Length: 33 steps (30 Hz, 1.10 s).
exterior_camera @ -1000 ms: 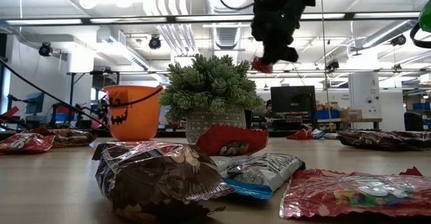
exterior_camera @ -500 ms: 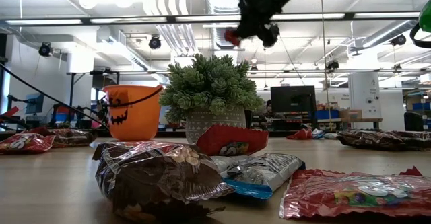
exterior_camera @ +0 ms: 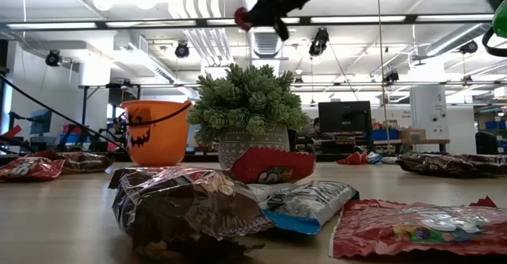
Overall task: Organize candy in baskets
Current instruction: Put the red candy into the orange bucket
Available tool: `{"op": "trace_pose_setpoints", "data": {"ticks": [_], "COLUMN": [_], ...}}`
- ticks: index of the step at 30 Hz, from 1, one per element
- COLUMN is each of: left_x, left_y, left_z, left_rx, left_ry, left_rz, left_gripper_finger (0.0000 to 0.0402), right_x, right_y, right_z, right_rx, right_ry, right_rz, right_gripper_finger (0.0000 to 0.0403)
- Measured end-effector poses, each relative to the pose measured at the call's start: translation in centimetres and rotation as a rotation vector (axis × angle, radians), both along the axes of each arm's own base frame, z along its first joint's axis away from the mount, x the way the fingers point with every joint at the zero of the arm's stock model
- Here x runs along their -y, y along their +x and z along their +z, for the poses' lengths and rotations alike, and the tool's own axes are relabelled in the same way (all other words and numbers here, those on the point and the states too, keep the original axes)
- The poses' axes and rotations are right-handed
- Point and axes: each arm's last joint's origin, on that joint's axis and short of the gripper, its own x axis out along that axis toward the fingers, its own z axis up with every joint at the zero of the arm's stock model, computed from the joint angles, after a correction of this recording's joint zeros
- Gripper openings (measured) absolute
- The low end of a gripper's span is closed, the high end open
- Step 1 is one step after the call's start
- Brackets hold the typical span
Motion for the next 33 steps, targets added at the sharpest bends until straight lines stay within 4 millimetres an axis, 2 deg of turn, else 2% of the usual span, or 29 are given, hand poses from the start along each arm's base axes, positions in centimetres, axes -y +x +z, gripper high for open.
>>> {"op": "trace_pose_setpoints", "data": {"ticks": [7,13,23,33], "left_x": [-0.2,-0.4,-0.6,-0.7], "left_y": [-0.8,-1.5,-2.3,-2.6], "left_z": [0.4,0.8,1.7,2.1], "left_rx": [0.05,0.116,0.264,0.305], "left_ry": [0.032,0.03,0.037,0.062], "left_rz": [0.037,0.058,0.095,0.126], "left_gripper_finger": [0.0144,0.0144,0.0144,0.0144], "right_x": [2.9,4.1,5.7,6.2], "right_y": [3.1,5.1,6.2,6.4], "right_z": [-1.1,-2.0,-5.1,-5.4], "right_rx": [0.038,0.04,0.036,0.057], "right_ry": [0.045,0.058,0.142,0.144], "right_rz": [0.047,0.073,0.113,0.113], "right_gripper_finger": [0.0016,0.0011,0.001,0.0009]}}
